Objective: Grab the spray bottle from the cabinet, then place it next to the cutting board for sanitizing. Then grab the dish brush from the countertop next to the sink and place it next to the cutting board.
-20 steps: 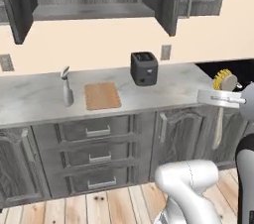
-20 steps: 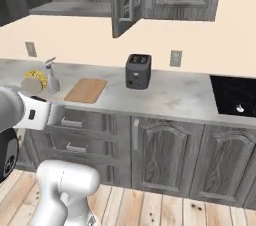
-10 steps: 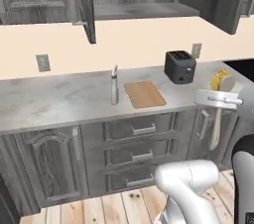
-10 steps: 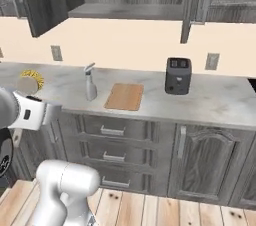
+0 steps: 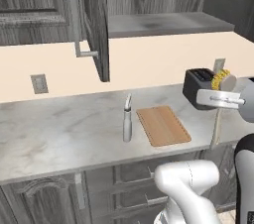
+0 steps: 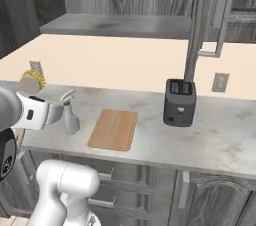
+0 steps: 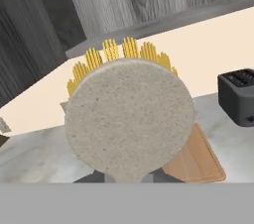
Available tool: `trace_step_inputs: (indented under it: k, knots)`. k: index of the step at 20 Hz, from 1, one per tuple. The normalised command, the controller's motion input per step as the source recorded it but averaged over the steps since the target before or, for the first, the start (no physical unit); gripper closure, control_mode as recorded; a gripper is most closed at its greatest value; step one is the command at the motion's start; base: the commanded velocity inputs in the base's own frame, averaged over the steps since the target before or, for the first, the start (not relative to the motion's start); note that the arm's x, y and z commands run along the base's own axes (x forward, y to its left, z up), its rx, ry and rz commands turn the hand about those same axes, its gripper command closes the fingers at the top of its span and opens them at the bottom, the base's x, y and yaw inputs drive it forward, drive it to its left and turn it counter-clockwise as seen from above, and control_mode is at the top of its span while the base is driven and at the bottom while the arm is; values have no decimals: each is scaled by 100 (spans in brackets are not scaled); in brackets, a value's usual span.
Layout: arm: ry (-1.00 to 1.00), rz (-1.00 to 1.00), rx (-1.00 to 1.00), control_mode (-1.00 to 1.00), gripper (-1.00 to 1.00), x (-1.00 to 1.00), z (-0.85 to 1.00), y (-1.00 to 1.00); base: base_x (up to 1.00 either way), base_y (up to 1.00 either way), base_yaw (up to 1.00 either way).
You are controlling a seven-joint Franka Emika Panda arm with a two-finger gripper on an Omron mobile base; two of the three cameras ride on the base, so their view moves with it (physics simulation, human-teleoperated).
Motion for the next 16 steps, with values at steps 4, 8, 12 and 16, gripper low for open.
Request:
trace_step_inputs:
  k: [4, 8, 12, 16]
  knots:
    - [0, 0, 0, 100, 100, 0, 0, 0, 80, 14, 0]
    - [0, 0, 0, 100, 100, 0, 0, 0, 51, -1, 1]
    - [0, 0, 0, 100, 100, 0, 0, 0, 17, 0, 1]
    - [0, 0, 0, 100, 100, 0, 0, 0, 4, 9, -1]
